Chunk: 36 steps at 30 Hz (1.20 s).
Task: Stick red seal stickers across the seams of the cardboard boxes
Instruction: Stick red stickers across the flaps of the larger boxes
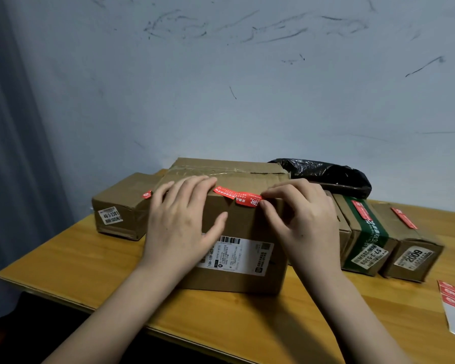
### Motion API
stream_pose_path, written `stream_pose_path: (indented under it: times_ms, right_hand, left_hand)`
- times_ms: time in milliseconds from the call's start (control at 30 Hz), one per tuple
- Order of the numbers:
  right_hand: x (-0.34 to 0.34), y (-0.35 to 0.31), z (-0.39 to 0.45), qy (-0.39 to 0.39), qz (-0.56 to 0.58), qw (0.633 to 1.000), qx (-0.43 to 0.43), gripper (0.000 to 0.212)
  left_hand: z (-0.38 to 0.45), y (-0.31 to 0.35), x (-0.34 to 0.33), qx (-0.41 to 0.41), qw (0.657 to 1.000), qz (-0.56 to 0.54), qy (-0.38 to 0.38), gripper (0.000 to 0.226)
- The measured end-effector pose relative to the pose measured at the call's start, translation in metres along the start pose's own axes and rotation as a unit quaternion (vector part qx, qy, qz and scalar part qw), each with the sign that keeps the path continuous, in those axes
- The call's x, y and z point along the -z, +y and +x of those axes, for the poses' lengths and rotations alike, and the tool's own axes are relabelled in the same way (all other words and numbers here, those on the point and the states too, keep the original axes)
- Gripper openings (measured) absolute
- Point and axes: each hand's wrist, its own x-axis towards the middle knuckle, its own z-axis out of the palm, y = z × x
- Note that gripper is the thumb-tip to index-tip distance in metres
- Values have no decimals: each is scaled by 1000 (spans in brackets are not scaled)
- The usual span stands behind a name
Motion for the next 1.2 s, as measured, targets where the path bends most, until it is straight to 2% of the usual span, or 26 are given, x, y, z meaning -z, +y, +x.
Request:
stream_pose_path:
  times_ms: [367,733,1200]
  right_hand:
    - [-1,-3,1,5,61,997,-41,10]
    - [-2,-9,0,24,5,1000,-4,11]
    - [3,-17,3,-2,-3,1000,-20,12]
  left_hand:
    - [0,1,-2,25,1000,-4,4,58]
    - [1,1,-3,31,999,-14,5,59]
    - [1,0,-5,26,999,-16,30,56]
